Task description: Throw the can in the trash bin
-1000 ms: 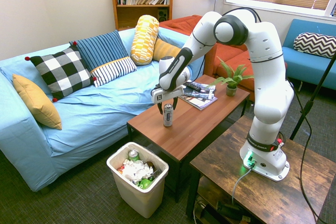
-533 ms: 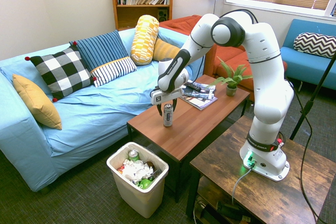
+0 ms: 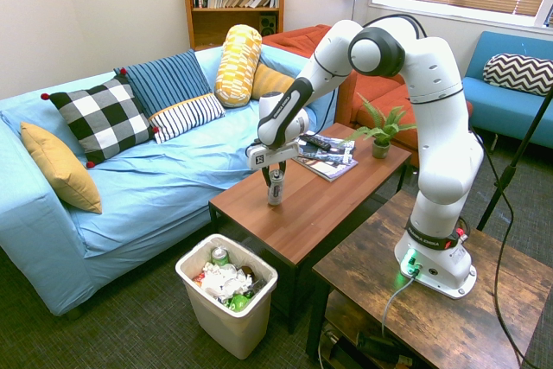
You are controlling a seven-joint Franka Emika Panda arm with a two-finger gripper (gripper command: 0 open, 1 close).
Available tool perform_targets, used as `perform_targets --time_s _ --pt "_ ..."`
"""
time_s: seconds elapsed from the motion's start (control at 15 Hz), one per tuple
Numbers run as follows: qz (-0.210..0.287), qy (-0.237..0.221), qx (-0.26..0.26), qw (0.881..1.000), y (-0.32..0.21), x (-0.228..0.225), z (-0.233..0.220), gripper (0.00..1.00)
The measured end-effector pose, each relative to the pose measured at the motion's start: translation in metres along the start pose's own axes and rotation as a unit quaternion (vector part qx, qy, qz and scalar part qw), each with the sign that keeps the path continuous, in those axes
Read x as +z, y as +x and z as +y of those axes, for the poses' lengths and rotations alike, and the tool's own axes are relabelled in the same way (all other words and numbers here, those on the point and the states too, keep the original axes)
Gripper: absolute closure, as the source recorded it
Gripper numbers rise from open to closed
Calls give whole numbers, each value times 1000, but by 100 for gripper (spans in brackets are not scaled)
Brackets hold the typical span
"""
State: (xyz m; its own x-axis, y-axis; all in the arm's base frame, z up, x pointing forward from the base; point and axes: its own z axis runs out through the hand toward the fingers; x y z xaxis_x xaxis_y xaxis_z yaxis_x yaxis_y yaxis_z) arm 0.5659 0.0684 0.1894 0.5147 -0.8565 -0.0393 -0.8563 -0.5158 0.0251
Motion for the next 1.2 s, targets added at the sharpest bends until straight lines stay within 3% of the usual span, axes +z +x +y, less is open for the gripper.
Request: perform_targets --time_s 0.2,0.47,0.8,1.13,1.2 --pt "20 8 -31 999 -30 -47 -30 100" --pt "54 6 -103 993 -138 -80 -103 100" --pt "75 -43 -171 981 -249 3 -162 100" --pt "76 -71 -193 976 -287 58 -177 100" --pt "76 -72 -194 975 -291 62 -177 0"
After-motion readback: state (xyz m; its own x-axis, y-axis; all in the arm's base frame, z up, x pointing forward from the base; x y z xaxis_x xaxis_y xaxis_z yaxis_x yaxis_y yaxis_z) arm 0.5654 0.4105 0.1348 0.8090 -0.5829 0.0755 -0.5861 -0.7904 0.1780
